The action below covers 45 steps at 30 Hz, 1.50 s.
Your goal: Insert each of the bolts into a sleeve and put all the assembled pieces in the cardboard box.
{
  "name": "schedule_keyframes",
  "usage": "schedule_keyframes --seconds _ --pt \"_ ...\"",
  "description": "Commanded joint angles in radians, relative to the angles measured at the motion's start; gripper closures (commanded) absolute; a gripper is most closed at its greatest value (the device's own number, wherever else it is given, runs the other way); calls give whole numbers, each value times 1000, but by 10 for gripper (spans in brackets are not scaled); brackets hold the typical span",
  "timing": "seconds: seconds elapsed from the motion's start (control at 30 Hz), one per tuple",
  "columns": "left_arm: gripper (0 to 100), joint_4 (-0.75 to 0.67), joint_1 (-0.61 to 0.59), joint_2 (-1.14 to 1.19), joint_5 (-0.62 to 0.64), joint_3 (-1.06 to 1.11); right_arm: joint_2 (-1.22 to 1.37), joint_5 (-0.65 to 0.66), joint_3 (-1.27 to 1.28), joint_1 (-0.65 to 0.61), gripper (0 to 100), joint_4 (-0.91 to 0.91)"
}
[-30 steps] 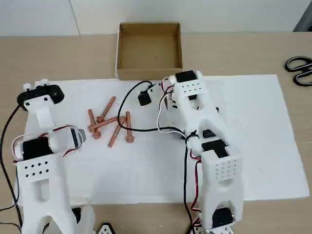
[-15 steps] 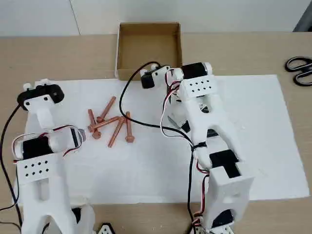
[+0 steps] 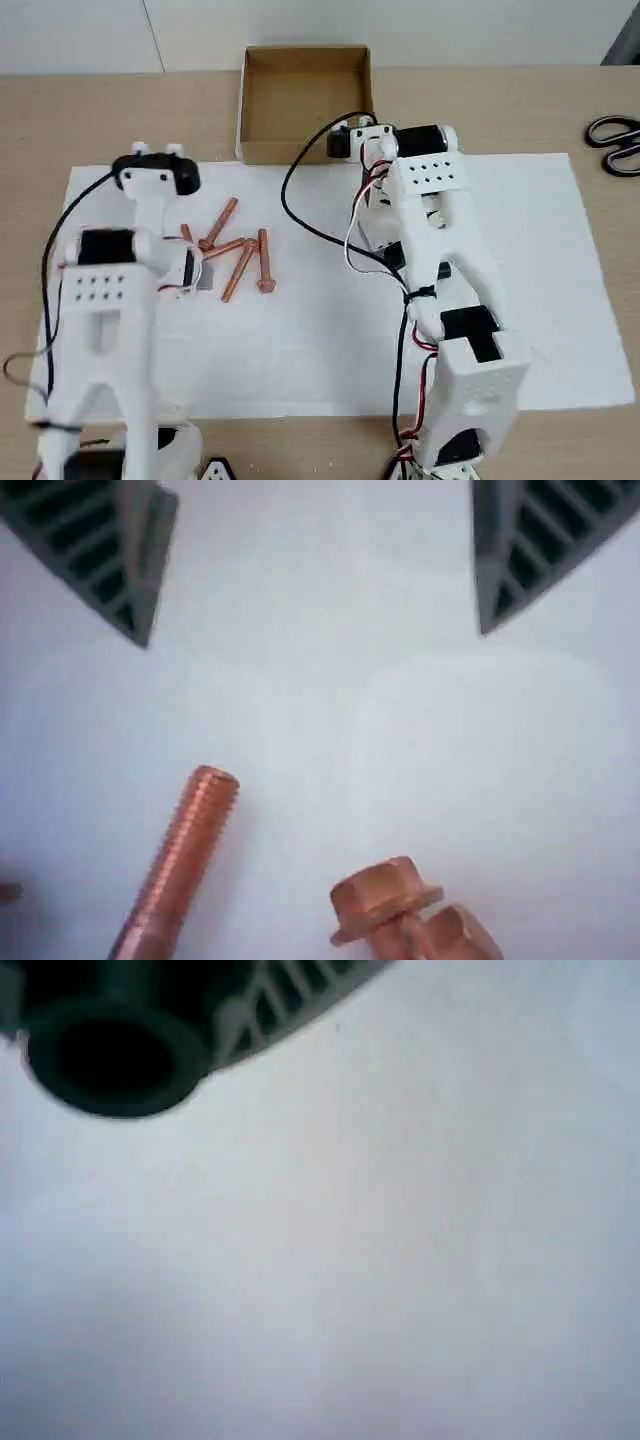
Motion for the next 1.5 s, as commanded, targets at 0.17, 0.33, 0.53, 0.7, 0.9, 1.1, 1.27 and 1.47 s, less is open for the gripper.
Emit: schedule_keyframes --seconds 0.17,0.33,0.53,0.7,0.9,1.1,1.27,1.47 --pt "798 66 6 299 72 -300 -62 -17 -20 4 995 22" --pt "798 112 55 354 87 -377 -62 -17 -20 4 995 22" --pt "800 26 173 367 28 -390 -62 -17 -20 4 995 22" --pt "800 -44 189 399 6 -392 -62 -17 -20 5 995 22" --pt "800 -83 189 591 -44 -397 -62 -15 -20 4 995 24" --pt "800 -149 213 637 -44 -397 -61 -15 -20 4 995 24" --pt "801 -195 224 647 -44 -394 -58 -15 -20 4 995 24" --pt "801 -221 222 647 -44 -397 -58 -14 -20 4 995 24"
